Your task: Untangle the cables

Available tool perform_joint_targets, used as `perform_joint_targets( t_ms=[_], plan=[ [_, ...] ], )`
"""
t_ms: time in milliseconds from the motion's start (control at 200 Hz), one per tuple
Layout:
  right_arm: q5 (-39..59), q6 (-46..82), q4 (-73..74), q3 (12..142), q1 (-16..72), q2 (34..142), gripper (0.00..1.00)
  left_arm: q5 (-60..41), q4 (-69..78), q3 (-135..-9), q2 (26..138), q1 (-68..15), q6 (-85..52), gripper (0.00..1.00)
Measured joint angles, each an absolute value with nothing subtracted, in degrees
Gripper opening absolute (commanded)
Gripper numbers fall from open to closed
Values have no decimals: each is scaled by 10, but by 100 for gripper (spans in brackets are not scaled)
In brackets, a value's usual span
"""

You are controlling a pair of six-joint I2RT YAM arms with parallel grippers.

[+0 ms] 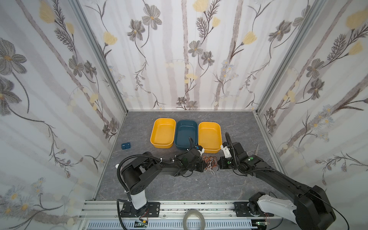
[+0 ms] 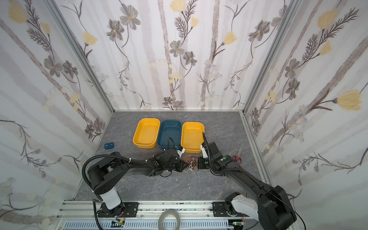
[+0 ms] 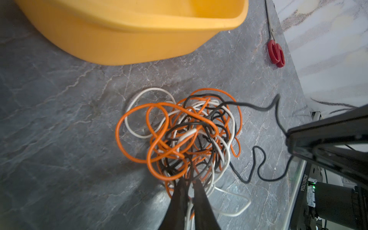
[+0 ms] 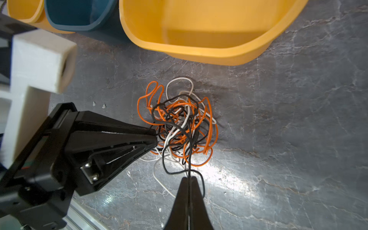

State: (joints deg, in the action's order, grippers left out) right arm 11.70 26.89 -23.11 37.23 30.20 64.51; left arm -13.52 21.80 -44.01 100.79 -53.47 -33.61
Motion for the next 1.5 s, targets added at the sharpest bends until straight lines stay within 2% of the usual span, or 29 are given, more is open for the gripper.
perform_joint_targets(
  t_ms=[590, 1139, 1269, 1504],
  plan=[
    [54, 259, -329, 431, 267, 555, 0, -116, 180, -397, 941, -515, -331, 0],
    [22, 250, -376, 449, 199, 529, 0, -90, 143, -341, 863, -490, -327, 0],
    [47, 251, -365, 442, 202, 542, 0, -92, 130, -341, 852, -487, -316, 10],
    [83, 268, -335, 435, 256, 577, 1, -110, 76, -374, 820, -486, -283, 50]
  ],
)
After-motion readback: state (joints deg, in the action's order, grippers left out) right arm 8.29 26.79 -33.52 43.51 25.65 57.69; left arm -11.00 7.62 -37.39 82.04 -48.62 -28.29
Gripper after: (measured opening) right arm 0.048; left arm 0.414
